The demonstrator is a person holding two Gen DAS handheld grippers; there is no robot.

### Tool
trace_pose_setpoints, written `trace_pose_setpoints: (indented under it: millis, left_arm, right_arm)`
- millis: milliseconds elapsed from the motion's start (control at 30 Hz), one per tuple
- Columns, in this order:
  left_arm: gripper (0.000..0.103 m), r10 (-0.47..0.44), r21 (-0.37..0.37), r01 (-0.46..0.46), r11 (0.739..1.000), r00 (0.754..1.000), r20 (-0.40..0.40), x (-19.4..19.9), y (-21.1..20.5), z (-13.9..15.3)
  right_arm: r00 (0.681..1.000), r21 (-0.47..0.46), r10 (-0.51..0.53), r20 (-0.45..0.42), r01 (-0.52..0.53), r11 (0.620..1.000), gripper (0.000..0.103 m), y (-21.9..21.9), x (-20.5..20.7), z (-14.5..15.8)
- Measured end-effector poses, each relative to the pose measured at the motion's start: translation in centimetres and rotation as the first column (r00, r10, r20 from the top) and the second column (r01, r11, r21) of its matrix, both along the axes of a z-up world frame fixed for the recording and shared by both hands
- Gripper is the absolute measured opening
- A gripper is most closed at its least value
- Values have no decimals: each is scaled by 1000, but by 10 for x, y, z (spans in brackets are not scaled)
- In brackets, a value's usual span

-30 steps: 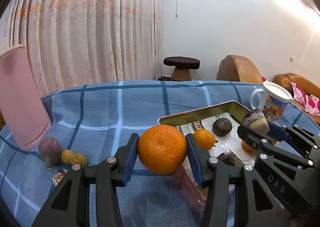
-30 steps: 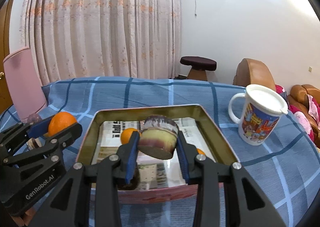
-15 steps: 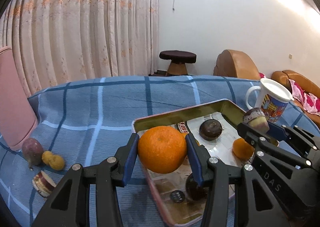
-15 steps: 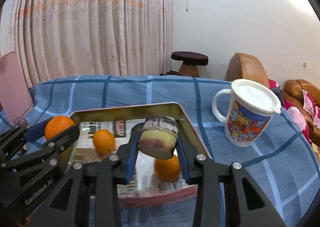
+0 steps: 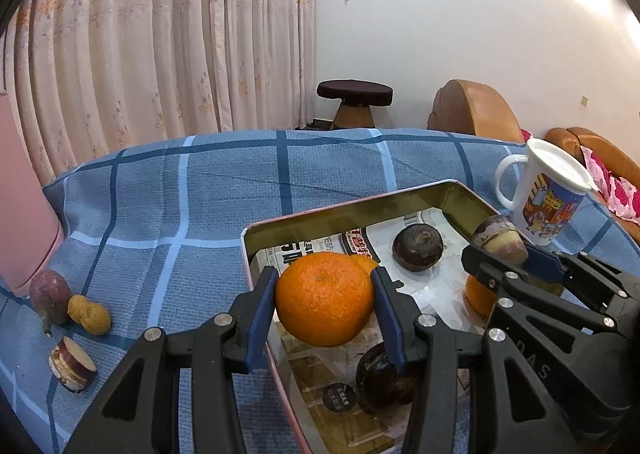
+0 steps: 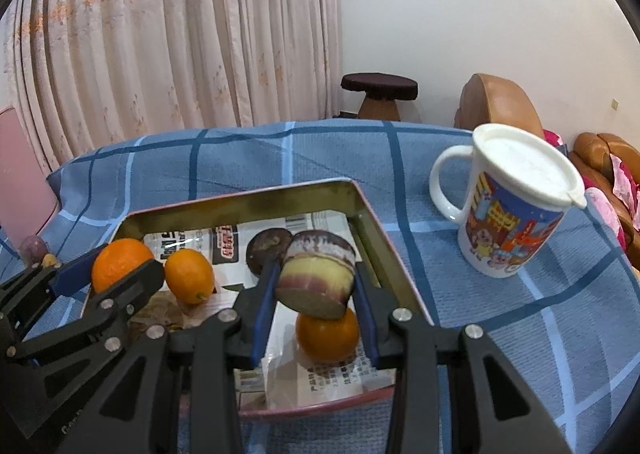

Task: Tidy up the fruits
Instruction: 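Carry the orange and cake-roll slice into the pink tin and open both tools, then lift both open tools out of the tin back toward the cloth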

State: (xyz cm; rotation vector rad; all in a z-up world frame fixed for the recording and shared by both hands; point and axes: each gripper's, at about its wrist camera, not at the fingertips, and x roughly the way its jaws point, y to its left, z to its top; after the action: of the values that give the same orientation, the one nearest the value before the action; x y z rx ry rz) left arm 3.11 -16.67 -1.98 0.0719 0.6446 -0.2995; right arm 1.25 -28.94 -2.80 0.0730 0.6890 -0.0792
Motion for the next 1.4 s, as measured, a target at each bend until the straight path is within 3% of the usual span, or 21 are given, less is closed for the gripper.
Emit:
trace_pose_setpoints:
  millis: [533,733,767,833,900,1000,1400]
  left_arm:
    - [49,3,31,-2,1000,1000,-12,1,-7,-4]
    - [50,5,19,-5,1000,1000,-5,-1,-6,-3]
    - [51,12,14,-12,1000,1000,8,-2,-4,-2]
    - [57,30,0,-30,1000,998,47,-8,1,3]
    - [77,61,-7,-61,998,995,73,-10,7,8]
    - [83,82,-41,-78,996,991,107,-14,17,14]
    - [85,196,9,-207,978,942,274,-27,52,25]
  right_arm:
    - [1000,32,6,12,-6,999,42,-2,-2,1]
    - [998,56,-25,65,21,998,55,-9,-12,7]
    - [996,55,-39,83,34,998,62,-11,-14,9]
    - [992,60,-61,113,54,997,72,-14,-18,14]
    - [986,89,-79,150,66,994,79,-19,-23,19]
    - [973,132,-100,210,74,989,96,-26,-32,26]
    - [913,8,-97,397,102,995,100,-1,-56,40]
